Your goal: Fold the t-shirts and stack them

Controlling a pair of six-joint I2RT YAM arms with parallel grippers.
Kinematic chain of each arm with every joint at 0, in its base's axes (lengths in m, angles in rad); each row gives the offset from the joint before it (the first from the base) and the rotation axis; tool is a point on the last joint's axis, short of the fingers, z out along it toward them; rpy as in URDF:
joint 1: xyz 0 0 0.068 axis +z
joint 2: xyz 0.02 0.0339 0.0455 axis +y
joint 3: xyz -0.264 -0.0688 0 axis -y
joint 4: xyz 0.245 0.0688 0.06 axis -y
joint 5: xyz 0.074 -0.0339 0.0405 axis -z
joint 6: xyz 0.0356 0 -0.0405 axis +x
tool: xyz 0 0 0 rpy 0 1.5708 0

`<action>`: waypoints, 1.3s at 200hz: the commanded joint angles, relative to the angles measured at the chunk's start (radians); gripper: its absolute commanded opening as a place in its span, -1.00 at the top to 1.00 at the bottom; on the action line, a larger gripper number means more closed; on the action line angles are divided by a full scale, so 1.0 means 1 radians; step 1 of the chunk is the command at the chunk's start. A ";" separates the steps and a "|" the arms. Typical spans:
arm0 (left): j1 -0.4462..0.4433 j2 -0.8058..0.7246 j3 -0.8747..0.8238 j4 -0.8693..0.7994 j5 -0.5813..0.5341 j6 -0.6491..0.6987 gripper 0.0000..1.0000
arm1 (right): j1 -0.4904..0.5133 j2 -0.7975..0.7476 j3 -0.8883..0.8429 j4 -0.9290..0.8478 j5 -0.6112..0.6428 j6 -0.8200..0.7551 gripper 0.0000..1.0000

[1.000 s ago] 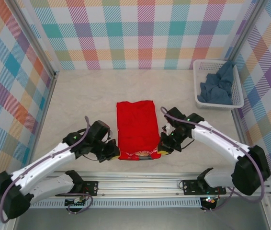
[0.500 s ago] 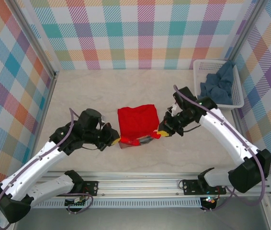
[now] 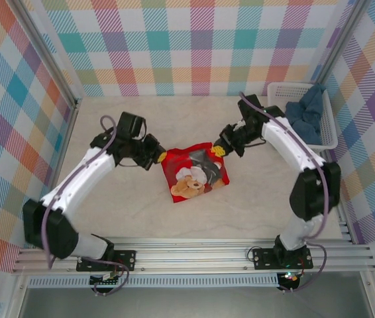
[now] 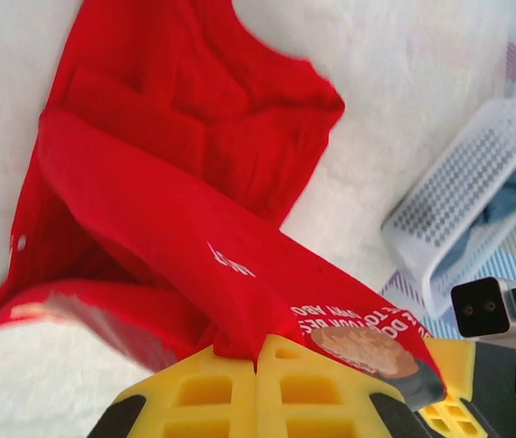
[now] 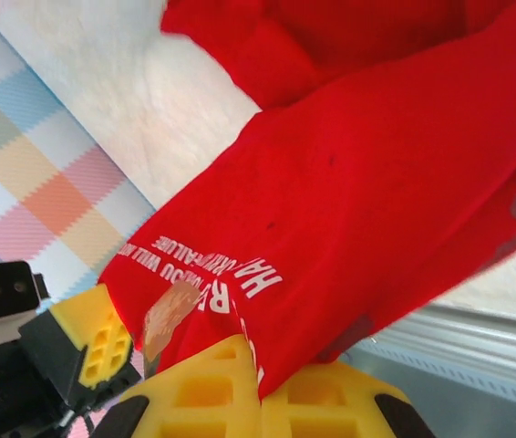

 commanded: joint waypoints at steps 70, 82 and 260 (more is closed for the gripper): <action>0.095 0.298 0.285 -0.152 -0.153 0.248 -0.04 | -0.019 0.407 0.550 -0.065 0.237 -0.134 -0.08; 0.065 0.227 0.244 -0.170 -0.206 0.250 -0.03 | -0.020 0.339 0.491 -0.027 0.279 -0.177 -0.11; -0.125 0.350 -0.064 0.089 -0.305 -0.193 0.02 | 0.058 0.352 0.032 0.194 0.241 -0.492 0.09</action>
